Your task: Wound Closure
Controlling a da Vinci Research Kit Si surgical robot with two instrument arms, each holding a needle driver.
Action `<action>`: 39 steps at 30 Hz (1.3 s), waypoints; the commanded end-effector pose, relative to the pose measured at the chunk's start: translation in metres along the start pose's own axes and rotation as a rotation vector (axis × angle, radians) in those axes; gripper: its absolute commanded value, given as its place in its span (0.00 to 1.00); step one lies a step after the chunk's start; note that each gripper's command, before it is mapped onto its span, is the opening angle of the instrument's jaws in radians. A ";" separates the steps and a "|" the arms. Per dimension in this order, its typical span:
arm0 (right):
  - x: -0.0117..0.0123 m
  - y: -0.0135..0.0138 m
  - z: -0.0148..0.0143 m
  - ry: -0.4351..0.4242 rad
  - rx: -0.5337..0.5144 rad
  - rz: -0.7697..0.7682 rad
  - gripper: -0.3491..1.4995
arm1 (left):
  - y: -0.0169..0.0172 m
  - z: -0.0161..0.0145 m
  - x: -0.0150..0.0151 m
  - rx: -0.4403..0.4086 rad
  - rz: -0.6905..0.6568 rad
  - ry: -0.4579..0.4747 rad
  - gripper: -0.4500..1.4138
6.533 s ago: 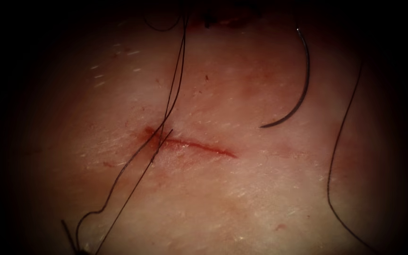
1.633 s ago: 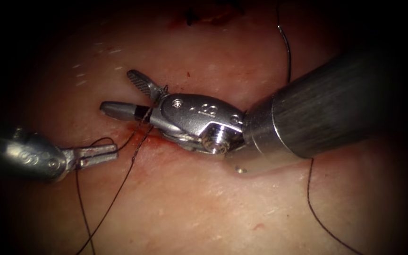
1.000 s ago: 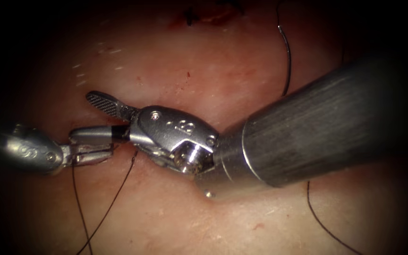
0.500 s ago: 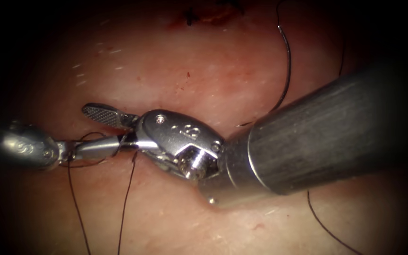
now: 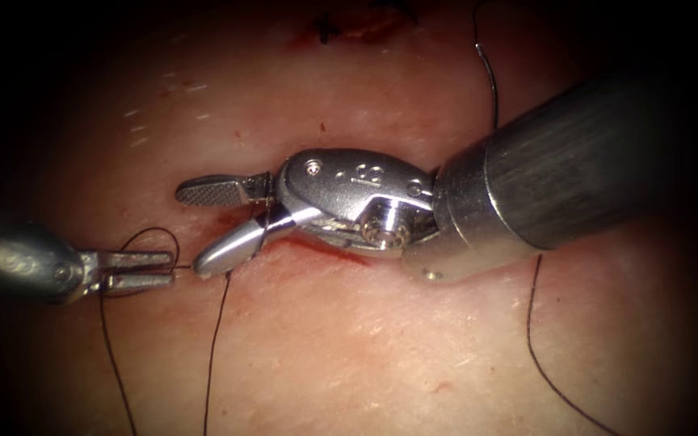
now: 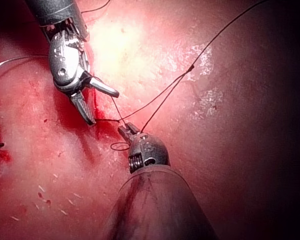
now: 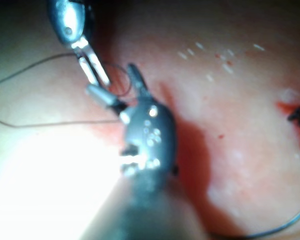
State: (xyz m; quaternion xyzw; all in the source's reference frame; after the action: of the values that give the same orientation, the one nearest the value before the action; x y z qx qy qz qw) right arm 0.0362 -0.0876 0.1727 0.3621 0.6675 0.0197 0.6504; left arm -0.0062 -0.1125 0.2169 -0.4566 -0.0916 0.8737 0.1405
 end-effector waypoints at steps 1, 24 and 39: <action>-0.0002 0.0003 0.0010 0.005 0.028 -0.036 0.66 | 0.0017 0.0012 0.0001 -0.009 -0.002 0.006 0.32; -0.0004 -0.0030 0.0034 0.022 0.464 -0.196 0.68 | 0.0008 0.0017 -0.0008 -0.027 0.024 0.016 0.23; -0.0025 -0.0048 0.0073 -0.177 0.665 -0.260 0.78 | 0.0019 0.0024 -0.0016 -0.039 0.037 0.014 0.22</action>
State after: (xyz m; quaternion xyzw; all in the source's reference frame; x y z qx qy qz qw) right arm 0.0394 -0.0945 0.1714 0.4701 0.6100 -0.3156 0.5544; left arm -0.0065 -0.1135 0.2192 -0.4663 -0.0964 0.8719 0.1144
